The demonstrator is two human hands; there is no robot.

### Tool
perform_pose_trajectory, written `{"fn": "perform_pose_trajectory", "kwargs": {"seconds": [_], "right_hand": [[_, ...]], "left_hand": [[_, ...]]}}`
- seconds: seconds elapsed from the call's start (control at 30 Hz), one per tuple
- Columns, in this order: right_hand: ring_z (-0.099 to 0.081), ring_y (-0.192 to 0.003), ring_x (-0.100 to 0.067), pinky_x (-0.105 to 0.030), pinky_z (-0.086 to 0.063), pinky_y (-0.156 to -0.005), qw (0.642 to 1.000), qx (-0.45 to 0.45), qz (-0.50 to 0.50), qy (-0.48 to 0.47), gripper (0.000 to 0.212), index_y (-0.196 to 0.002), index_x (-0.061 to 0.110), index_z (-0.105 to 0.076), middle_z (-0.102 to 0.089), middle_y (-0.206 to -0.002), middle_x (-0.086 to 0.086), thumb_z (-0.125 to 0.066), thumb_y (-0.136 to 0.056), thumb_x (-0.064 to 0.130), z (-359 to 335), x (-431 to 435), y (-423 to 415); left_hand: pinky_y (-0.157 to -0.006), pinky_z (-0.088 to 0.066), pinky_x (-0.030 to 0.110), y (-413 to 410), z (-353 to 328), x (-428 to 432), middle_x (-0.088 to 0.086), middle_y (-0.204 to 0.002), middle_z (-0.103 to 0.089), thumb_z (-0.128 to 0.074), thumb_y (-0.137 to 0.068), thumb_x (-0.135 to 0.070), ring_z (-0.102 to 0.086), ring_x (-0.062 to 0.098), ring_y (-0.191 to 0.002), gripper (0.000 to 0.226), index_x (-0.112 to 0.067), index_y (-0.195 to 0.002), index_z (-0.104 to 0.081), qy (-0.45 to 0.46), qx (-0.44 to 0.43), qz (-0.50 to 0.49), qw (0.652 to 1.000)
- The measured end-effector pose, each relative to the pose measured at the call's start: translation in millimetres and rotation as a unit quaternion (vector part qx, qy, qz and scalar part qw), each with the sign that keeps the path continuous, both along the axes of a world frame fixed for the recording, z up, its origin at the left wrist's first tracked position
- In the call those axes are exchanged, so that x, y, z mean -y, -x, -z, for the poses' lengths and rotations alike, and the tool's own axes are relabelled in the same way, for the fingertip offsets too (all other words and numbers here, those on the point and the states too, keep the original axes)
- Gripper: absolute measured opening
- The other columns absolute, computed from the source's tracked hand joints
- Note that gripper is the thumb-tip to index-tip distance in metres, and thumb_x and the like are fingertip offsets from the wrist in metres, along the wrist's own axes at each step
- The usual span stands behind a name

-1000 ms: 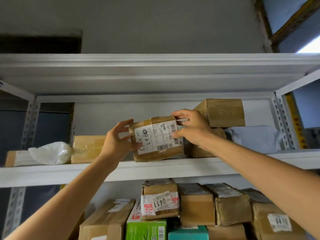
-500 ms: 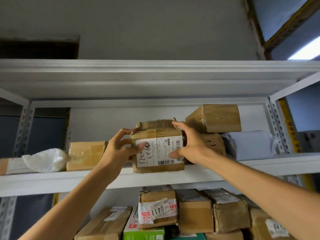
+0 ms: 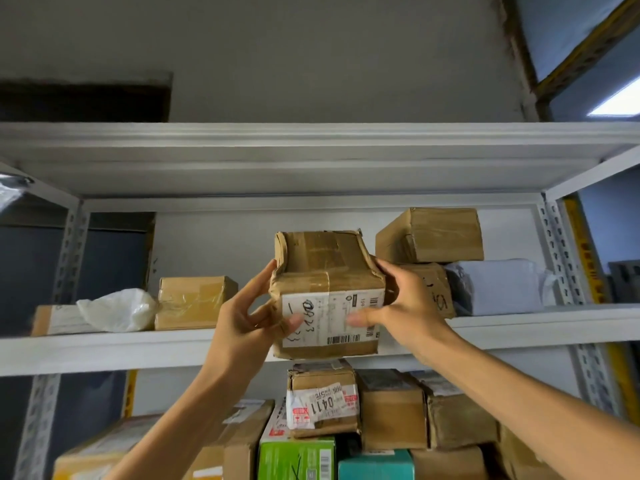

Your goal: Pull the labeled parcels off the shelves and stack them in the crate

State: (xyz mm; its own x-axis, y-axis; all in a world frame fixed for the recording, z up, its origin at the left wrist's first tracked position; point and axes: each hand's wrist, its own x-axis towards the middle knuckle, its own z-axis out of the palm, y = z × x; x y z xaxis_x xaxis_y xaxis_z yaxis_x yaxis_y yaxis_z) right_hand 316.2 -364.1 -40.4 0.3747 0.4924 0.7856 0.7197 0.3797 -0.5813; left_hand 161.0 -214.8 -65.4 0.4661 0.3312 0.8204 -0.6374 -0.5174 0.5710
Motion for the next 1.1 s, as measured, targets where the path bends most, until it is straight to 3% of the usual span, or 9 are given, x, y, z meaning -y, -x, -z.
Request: {"fn": "perform_pose_trajectory", "kwargs": {"seconds": [0.2,0.3,0.4,0.5,0.63,0.77,0.87,1.0,1.1], "right_hand": [[-0.071,-0.091,-0.012,-0.029,-0.059,-0.075,0.999,-0.025,-0.033,-0.022,0.034,-0.095,0.017,-0.071,-0.076,-0.091,0.006,-0.084,-0.067,0.003,-20,16,1],[-0.070,-0.096,-0.012,-0.031,-0.056,-0.084,0.999,0.015,-0.036,0.005,0.029,-0.099,0.019,-0.070,-0.075,-0.096,0.008,-0.080,-0.074,0.011,-18,26,3],[-0.063,-0.104,0.000,-0.021,-0.051,-0.086,0.993,0.095,-0.049,0.054,0.046,-0.109,0.036,-0.062,-0.071,-0.108,0.015,-0.077,-0.073,0.012,-18,36,6],[-0.053,-0.119,0.002,-0.024,-0.044,-0.101,0.980,0.136,-0.102,0.105,0.084,-0.125,0.052,-0.045,-0.061,-0.126,0.019,-0.080,-0.063,0.008,-26,41,7],[-0.048,-0.126,0.002,-0.024,-0.041,-0.106,0.974,0.206,-0.037,0.092,0.118,-0.151,0.040,-0.023,-0.053,-0.137,0.016,-0.092,-0.058,0.016,-36,35,8],[-0.046,-0.129,0.001,-0.030,-0.041,-0.110,0.980,0.191,-0.043,0.038,0.121,-0.151,0.031,-0.030,-0.053,-0.140,0.011,-0.095,-0.051,0.013,-36,29,11],[-0.051,-0.125,0.002,-0.029,-0.044,-0.106,0.985,0.148,-0.084,-0.007,0.112,-0.145,0.024,-0.042,-0.058,-0.135,0.013,-0.092,-0.046,0.008,-39,31,13],[-0.066,-0.105,-0.003,-0.019,-0.054,-0.085,0.984,0.039,-0.163,-0.057,0.075,-0.124,0.017,-0.061,-0.071,-0.114,0.009,-0.081,-0.054,-0.002,-47,36,13],[-0.070,-0.091,-0.004,-0.018,-0.056,-0.072,0.982,0.018,-0.178,-0.063,0.049,-0.103,0.018,-0.068,-0.075,-0.095,0.009,-0.076,-0.057,0.001,-52,41,9]], "left_hand": [[-0.072,-0.059,0.031,5,-9,11,0.006,-0.110,-0.072,-0.063,-0.076,-0.012,-0.068,0.022,-0.103,0.046,-0.012,-0.122,-0.061,0.002,-0.002,0.001,1.000],[-0.070,-0.061,0.046,6,-15,15,0.007,-0.112,-0.071,-0.060,-0.079,-0.019,-0.070,0.025,-0.097,0.043,-0.020,-0.122,-0.062,0.054,-0.021,0.036,0.998],[-0.083,-0.056,0.055,9,-21,14,0.010,-0.117,-0.069,-0.059,-0.079,-0.022,-0.067,0.033,-0.106,0.045,-0.021,-0.124,-0.061,0.118,-0.016,0.068,0.991],[-0.072,-0.060,0.051,13,-25,11,0.009,-0.116,-0.070,-0.051,-0.089,-0.026,-0.069,0.031,-0.103,0.037,-0.019,-0.124,-0.060,0.158,-0.016,0.112,0.981],[-0.064,-0.060,0.040,20,-29,9,0.010,-0.118,-0.070,-0.046,-0.093,-0.029,-0.069,0.031,-0.102,0.036,-0.018,-0.124,-0.060,0.186,-0.023,0.134,0.973],[-0.070,-0.061,0.042,31,-30,8,0.010,-0.123,-0.067,-0.047,-0.090,-0.029,-0.066,0.032,-0.108,0.041,-0.020,-0.129,-0.058,0.164,-0.020,0.124,0.978],[-0.077,-0.060,0.044,44,-35,9,0.007,-0.130,-0.063,-0.066,-0.083,-0.041,-0.064,0.030,-0.113,0.055,-0.028,-0.135,-0.054,0.069,-0.051,0.095,0.992],[-0.092,-0.050,0.037,58,-52,19,-0.015,-0.128,-0.063,-0.084,-0.042,-0.069,-0.060,0.011,-0.117,0.105,-0.041,-0.137,-0.049,-0.085,-0.103,0.004,0.991],[-0.095,-0.044,0.025,51,-65,30,-0.020,-0.121,-0.065,-0.087,-0.048,-0.062,-0.053,0.004,-0.124,0.091,-0.037,-0.130,-0.055,-0.066,-0.106,-0.012,0.992]]}}
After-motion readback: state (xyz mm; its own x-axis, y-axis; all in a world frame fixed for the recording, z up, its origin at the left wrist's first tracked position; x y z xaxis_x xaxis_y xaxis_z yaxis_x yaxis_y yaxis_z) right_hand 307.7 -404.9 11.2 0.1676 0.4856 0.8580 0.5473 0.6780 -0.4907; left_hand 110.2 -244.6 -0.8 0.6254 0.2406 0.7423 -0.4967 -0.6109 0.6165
